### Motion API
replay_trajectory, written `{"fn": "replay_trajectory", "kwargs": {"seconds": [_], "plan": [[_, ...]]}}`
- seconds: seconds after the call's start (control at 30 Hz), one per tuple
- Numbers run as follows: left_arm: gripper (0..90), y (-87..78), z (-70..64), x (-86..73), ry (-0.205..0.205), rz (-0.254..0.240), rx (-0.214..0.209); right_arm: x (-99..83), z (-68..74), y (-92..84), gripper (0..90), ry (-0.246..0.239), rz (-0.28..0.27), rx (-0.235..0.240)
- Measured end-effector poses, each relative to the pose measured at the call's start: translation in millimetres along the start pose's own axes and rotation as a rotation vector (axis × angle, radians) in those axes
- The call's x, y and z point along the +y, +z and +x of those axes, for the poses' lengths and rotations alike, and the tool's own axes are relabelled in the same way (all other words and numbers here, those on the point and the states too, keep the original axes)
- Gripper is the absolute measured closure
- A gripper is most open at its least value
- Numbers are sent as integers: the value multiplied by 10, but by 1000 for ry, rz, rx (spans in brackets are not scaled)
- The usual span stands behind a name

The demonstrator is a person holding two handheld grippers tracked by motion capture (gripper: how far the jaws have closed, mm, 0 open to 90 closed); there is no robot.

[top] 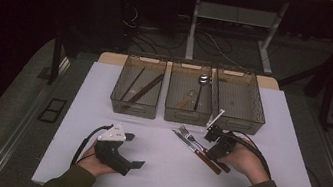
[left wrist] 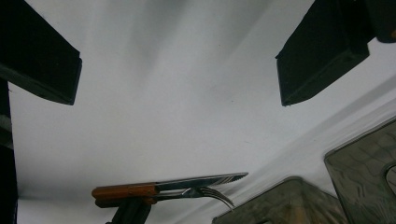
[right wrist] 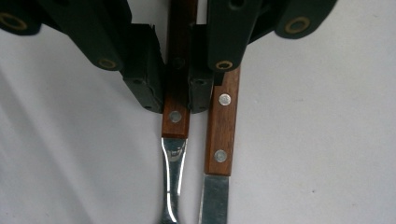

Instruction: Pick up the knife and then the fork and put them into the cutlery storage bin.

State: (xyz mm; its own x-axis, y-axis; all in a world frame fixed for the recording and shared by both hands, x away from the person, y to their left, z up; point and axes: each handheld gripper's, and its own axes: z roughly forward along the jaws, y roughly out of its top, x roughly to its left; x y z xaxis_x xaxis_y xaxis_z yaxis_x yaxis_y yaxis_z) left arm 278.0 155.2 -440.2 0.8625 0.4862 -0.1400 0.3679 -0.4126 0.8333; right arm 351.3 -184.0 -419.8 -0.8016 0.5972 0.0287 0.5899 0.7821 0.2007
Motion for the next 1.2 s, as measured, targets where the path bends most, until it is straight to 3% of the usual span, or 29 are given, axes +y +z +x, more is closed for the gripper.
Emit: {"fn": "replay_trajectory", "kwargs": {"seconds": [0.27, 0.7, 0.93, 1.2], "plan": [[0, -2, -6, -2, 0, 5, 2, 6, 12, 1, 772, -4, 7, -10], [0, -1, -7, -1, 1, 2, -4, -94, -83, -34, 773, 1, -58, 31], [0, 0, -10, 0, 1, 1, -6, -169, -156, -126, 772, 5, -121, 49], [0, 0, -11, 0, 2, 1, -7, -291, -263, -261, 772, 43, -239, 104]]}}
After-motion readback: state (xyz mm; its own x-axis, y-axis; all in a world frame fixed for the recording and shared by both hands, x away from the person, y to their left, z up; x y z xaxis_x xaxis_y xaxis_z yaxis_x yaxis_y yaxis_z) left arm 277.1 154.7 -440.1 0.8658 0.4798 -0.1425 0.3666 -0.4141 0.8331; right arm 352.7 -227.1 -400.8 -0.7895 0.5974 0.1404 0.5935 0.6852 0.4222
